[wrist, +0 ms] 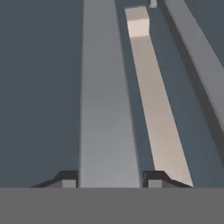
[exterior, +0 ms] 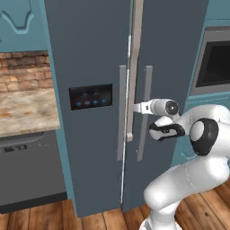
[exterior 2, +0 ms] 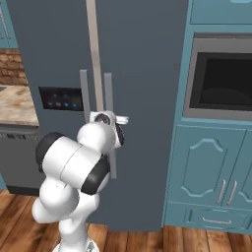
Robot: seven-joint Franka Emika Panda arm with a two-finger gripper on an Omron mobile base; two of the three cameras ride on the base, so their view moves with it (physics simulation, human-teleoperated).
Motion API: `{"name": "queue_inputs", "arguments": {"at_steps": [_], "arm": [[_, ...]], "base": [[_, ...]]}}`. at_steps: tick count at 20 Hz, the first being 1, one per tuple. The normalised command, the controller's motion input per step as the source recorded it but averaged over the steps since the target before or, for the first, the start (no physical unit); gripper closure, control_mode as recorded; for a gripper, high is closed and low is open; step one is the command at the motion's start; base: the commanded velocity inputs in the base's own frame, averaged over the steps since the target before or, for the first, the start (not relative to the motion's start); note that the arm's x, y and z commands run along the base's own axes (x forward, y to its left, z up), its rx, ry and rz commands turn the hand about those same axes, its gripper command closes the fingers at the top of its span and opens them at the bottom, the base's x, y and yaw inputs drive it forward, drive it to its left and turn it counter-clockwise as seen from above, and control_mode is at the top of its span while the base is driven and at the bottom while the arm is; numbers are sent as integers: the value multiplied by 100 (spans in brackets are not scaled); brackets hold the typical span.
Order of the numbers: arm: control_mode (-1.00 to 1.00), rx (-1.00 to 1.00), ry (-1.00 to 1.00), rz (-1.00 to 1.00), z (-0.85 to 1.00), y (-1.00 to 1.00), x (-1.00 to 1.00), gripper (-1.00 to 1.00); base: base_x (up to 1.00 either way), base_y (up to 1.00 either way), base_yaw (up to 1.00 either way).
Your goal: Place one of the steaks on the plate and the other in the bowl. Then place the bowl in the fridge.
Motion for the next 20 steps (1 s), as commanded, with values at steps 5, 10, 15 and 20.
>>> {"name": "queue_inputs", "arguments": {"at_steps": [5,10,15,20], "arm": [[-100,1,0,0,0,-16,-75,100],[-100,0,-1,0,0,-20,-86,100],[-100,0,0,0,2,-15,-56,100],[-100,0,0,0,4,-17,-44,100]], "base": [[0,0,0],[0,0,0],[0,0,0],[0,0,0]]}}
